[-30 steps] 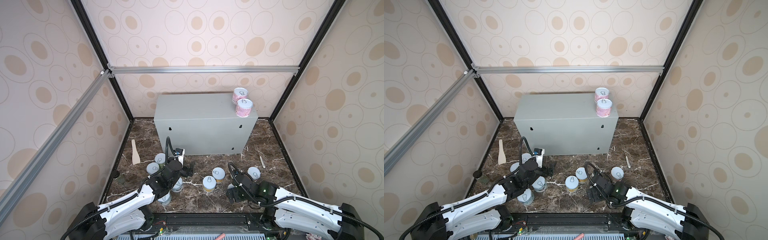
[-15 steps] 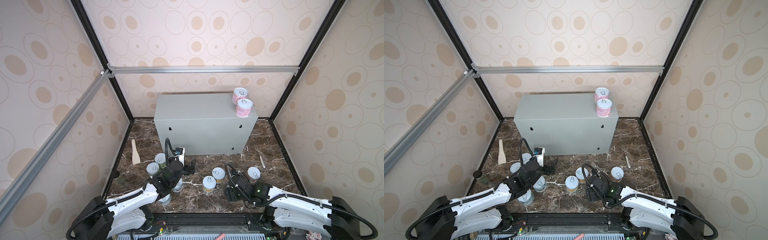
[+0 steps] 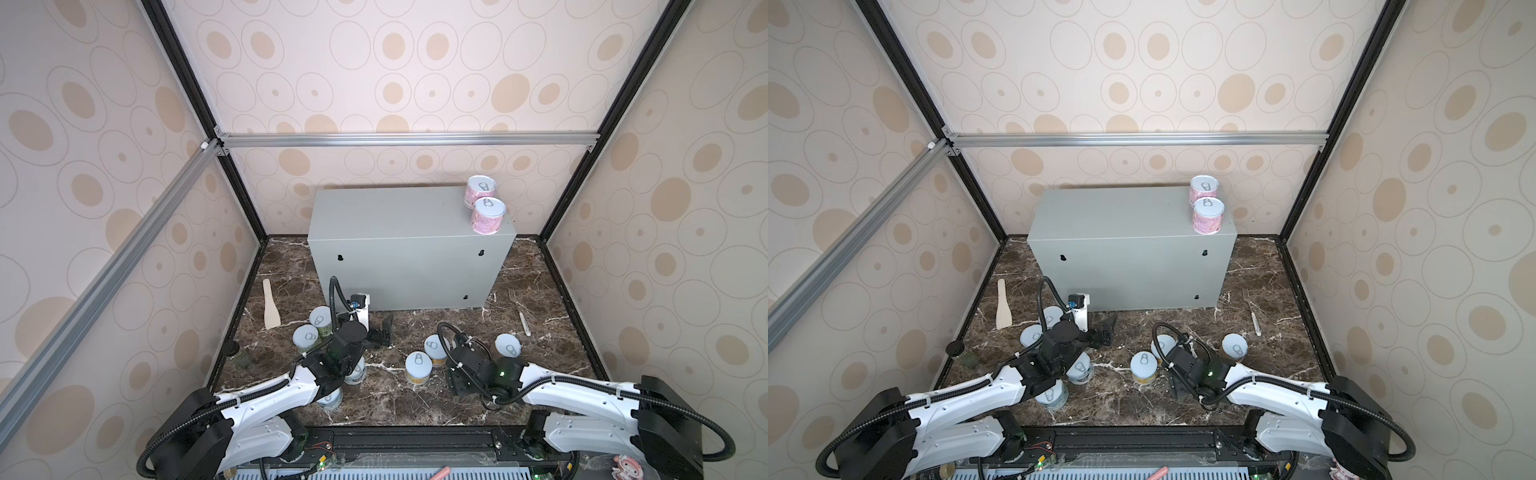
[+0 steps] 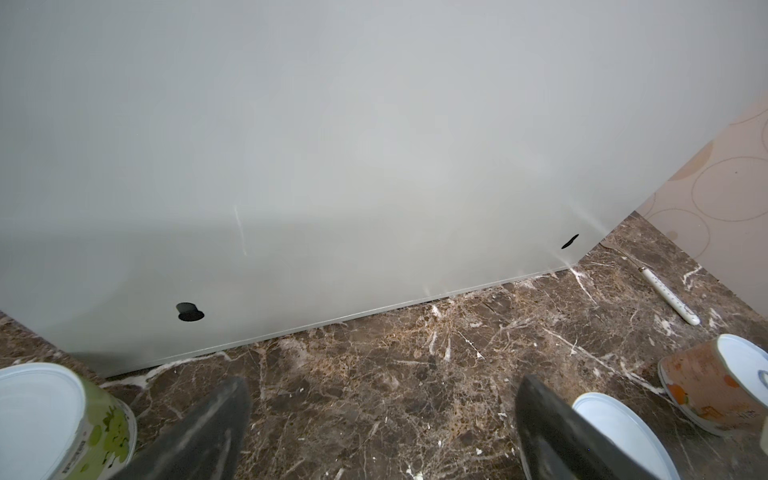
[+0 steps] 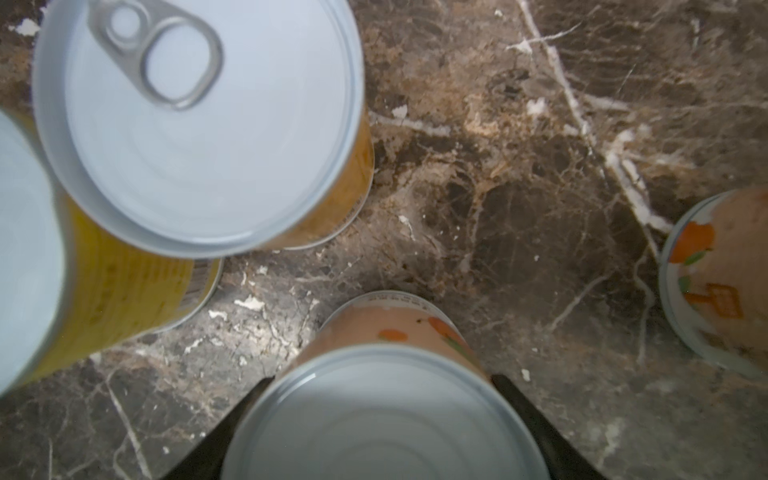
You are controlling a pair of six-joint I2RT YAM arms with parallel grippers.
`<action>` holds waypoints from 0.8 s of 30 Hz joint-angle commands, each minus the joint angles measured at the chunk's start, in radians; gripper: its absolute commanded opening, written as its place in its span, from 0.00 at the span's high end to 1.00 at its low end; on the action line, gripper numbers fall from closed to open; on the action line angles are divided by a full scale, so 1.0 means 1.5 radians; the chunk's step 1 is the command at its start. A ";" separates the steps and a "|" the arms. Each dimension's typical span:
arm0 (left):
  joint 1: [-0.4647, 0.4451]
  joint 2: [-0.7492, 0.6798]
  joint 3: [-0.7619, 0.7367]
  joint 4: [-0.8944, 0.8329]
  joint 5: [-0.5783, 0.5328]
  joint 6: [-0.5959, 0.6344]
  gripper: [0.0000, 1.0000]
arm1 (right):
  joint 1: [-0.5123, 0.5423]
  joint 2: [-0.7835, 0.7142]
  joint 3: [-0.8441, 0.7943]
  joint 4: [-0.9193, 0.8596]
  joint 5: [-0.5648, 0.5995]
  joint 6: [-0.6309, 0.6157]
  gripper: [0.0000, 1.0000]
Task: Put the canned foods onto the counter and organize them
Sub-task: 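Close the right gripper on the orange-labelled can among the yellow cans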
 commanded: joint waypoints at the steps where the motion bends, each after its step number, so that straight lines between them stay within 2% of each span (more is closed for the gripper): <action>1: 0.003 0.005 -0.004 0.017 -0.015 -0.014 0.01 | -0.011 0.032 0.031 0.022 0.035 -0.019 0.26; 9: 0.004 0.008 -0.003 0.018 -0.026 -0.006 0.01 | -0.061 0.111 0.069 0.116 -0.008 -0.089 0.27; 15: 0.004 -0.004 -0.008 0.014 -0.029 -0.011 0.01 | -0.077 0.144 0.088 0.142 -0.028 -0.120 0.17; 20: 0.003 -0.014 -0.012 0.005 -0.029 -0.012 0.01 | -0.076 0.126 0.060 0.174 -0.042 -0.133 0.07; 24: 0.004 -0.018 -0.015 0.000 -0.028 -0.016 0.01 | -0.077 0.088 0.014 0.213 -0.044 -0.135 0.05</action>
